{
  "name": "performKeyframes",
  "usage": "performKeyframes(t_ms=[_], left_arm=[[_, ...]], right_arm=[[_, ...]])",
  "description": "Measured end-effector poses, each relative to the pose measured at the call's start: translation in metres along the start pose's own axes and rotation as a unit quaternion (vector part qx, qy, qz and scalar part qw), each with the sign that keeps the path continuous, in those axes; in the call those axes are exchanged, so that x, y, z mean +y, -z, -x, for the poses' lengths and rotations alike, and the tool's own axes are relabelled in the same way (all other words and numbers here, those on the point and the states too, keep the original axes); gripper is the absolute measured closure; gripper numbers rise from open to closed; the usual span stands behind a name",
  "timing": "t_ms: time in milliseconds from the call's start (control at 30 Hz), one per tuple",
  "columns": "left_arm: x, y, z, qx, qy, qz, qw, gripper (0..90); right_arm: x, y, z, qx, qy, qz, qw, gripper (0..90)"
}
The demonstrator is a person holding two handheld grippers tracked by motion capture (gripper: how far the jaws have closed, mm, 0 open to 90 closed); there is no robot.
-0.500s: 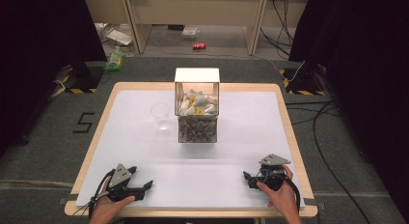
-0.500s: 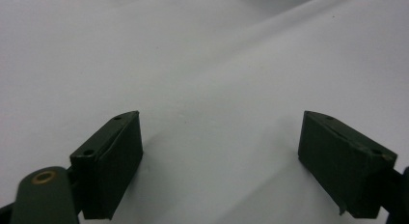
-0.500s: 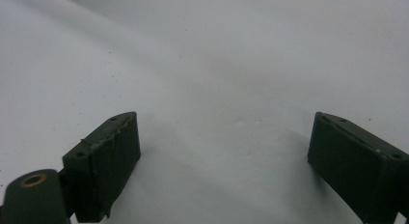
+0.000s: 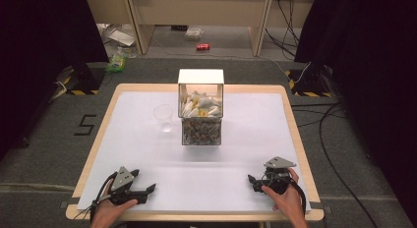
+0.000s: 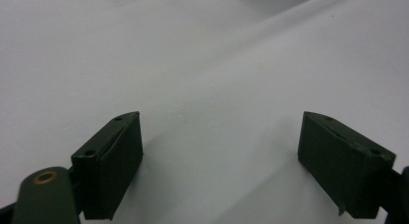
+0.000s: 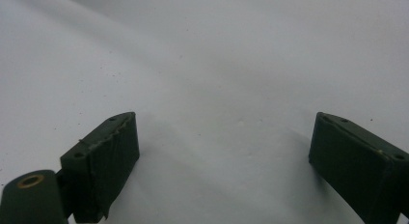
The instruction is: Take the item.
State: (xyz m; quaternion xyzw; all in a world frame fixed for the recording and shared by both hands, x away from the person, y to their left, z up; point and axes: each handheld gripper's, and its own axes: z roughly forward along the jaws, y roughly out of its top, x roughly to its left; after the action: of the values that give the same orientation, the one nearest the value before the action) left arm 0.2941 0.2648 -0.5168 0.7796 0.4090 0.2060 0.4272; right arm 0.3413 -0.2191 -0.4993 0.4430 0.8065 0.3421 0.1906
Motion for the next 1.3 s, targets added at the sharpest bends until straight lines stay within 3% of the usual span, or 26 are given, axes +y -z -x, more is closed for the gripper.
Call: performKeyframes(t_ms=[300, 433, 833, 1033, 1300], left_arm=[[0.015, 0.009, 0.003, -0.002, 0.002, 0.022, 0.9998, 17.8], [0.023, 0.013, 0.001, -0.007, 0.013, 0.035, 0.9993, 18.7], [0.057, 0.014, 0.005, -0.018, -0.002, 0.065, 0.9977, 21.6], [0.079, 0.016, 0.007, -0.035, 0.002, 0.084, 0.9958, 25.4], [0.098, 0.020, 0.006, -0.039, 0.007, 0.109, 0.9933, 30.5]], right_arm=[[0.000, 0.000, 0.000, 0.000, 0.001, 0.000, 1.0000, 11.0], [0.000, 0.000, 0.000, 0.000, 0.000, 0.000, 1.0000, 11.0], [0.000, 0.000, 0.000, 0.000, 0.000, 0.000, 1.0000, 11.0], [0.000, 0.000, 0.000, 0.000, 0.000, 0.000, 1.0000, 11.0], [0.000, 0.000, 0.000, 0.000, -0.002, 0.000, 1.0000, 11.0]])
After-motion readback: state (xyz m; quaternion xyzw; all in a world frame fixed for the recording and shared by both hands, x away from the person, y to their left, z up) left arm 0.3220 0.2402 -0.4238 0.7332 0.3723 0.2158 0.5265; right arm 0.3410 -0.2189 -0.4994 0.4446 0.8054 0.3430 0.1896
